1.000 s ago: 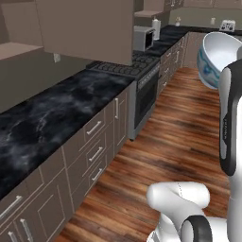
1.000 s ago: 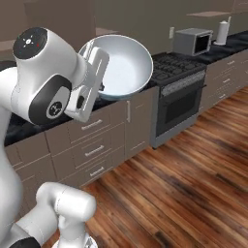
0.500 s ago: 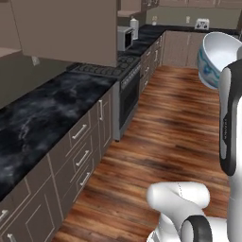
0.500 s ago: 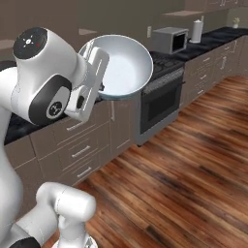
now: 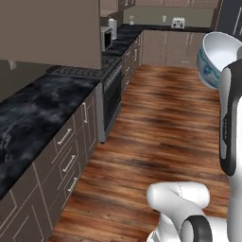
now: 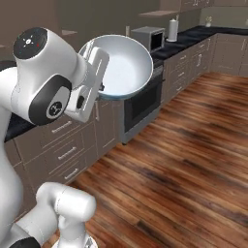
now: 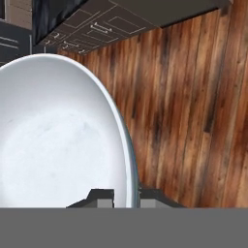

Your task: Move the bowls from the cabinet to the plates on the dining table.

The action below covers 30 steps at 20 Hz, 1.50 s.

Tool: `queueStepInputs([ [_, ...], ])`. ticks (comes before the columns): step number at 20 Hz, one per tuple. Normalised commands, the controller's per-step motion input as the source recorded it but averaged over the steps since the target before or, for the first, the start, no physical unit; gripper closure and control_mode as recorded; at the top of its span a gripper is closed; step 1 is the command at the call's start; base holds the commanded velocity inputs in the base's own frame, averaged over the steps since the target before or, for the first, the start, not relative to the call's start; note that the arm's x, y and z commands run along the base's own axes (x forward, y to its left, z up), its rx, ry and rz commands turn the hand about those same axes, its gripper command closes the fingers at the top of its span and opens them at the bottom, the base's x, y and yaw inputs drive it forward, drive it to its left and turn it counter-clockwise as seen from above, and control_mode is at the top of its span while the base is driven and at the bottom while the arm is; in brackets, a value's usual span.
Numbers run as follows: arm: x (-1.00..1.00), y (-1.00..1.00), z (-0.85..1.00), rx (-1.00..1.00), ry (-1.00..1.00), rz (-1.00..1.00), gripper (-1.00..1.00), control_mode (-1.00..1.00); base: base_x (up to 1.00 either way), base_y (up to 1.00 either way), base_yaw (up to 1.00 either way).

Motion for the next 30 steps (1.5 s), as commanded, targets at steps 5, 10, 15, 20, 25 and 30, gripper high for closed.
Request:
queueStepInputs([
  [5,0.0,0.0,0.0,0.0,0.0,0.0,1.0,1.0,0.0,0.0,-0.25],
  [10,0.0,0.0,0.0,0.0,0.0,0.0,1.0,1.0,0.0,0.0,-0.25],
  [15,0.0,0.0,0.0,0.0,0.0,0.0,1.0,1.0,0.0,0.0,-0.25],
  [20,0.0,0.0,0.0,0.0,0.0,0.0,1.0,1.0,0.0,0.0,-0.25],
  [25,0.0,0.0,0.0,0.0,0.0,0.0,1.0,1.0,0.0,0.0,-0.25],
  [30,0.0,0.0,0.0,0.0,0.0,0.0,1.0,1.0,0.0,0.0,-0.25],
])
